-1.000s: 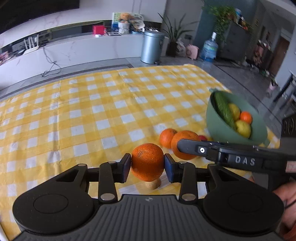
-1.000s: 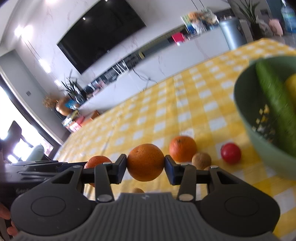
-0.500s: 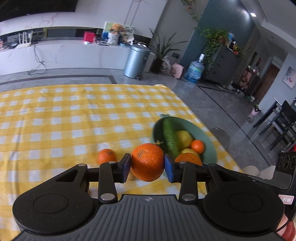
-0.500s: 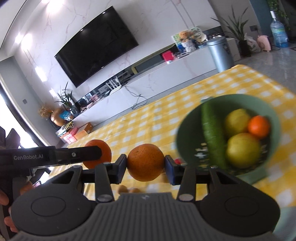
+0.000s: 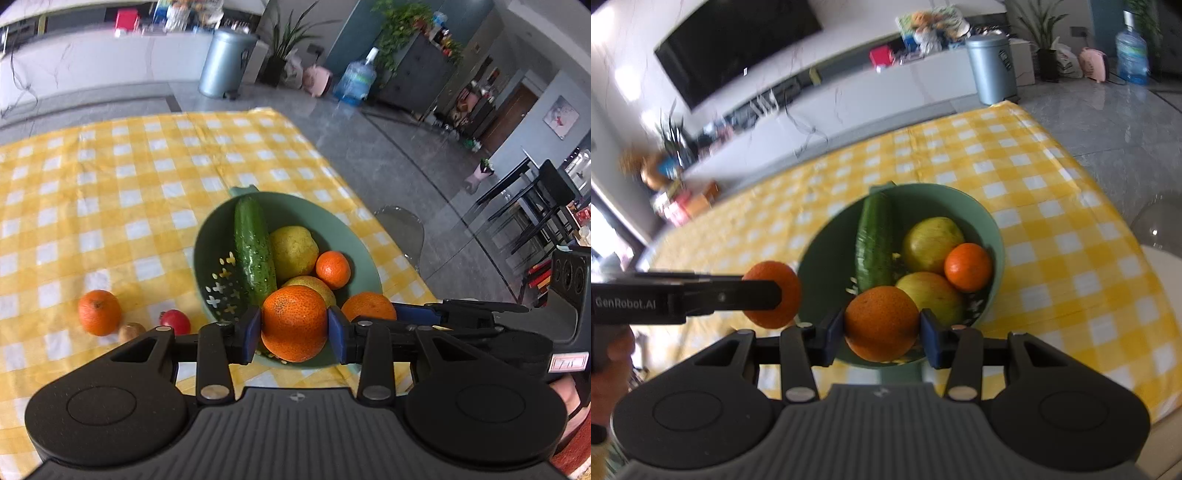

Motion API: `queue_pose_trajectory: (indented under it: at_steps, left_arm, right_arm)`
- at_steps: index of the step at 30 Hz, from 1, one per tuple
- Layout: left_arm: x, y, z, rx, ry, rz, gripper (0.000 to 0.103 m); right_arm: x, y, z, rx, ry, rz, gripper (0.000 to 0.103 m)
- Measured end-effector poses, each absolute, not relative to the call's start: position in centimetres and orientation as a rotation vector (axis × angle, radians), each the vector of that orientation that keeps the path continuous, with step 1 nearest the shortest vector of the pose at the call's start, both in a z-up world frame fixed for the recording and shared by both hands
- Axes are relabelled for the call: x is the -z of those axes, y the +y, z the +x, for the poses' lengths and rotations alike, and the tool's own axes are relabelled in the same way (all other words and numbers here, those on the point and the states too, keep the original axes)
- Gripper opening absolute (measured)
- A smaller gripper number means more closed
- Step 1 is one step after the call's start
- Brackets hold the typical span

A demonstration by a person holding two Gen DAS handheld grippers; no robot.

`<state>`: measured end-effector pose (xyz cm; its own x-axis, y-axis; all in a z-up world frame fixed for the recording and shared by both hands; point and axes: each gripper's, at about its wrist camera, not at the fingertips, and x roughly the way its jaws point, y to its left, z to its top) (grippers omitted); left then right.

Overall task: Organize fruits
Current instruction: 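Carry both oranges into the green colander and open both tools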

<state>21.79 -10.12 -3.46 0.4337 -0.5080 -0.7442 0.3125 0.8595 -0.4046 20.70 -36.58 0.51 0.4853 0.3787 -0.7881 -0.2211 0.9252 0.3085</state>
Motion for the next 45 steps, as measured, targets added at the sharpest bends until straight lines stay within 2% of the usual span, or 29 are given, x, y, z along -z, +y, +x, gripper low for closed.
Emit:
queue_pose_trajectory:
  at_steps: [6, 17, 25, 31, 35, 38, 39, 41, 45]
  left_arm:
    - [5.6, -10.8, 23.9, 0.515, 1.086, -0.261, 0.043]
    - [7.5, -11.7, 25.6, 0.475, 1.179, -0.143, 0.043]
    - [7.3, -13.2, 25.2, 0.47, 1.183, -0.007, 0.044]
    - [7.4, -13.3, 25.3, 0.465, 1.187, -0.003, 0.045]
    - [7.4, -13.2, 25.3, 0.466, 1.19, -0.007, 0.05]
    - [7.3, -12.9, 25.4, 0.471, 1.197, -0.038, 0.051]
    - [7.3, -12.8, 25.4, 0.47, 1.198, -0.048, 0.054]
    - [7.0, -12.6, 25.3, 0.47, 1.188, -0.057, 0.061]
    - [6.6, -12.4, 24.9, 0.475, 1.181, -0.079, 0.062]
  right_arm:
    - [0.9, -35.9, 22.9, -0.397, 1.112, 0.095, 0.042]
    - [2.6, -34.9, 24.9, -0.426, 1.238, 0.208, 0.042]
    - [2.7, -34.1, 24.7, -0.41, 1.246, 0.15, 0.043]
    - [2.6, -34.1, 24.7, -0.407, 1.244, 0.147, 0.043]
    - [2.5, -34.0, 24.6, -0.405, 1.241, 0.138, 0.044]
    - [2.3, -34.0, 24.6, -0.406, 1.239, 0.137, 0.048]
    - [2.2, -34.1, 24.5, -0.407, 1.233, 0.135, 0.052]
    - [1.9, -34.2, 24.4, -0.405, 1.227, 0.135, 0.053]
    - [1.5, -34.4, 24.2, -0.396, 1.22, 0.141, 0.053]
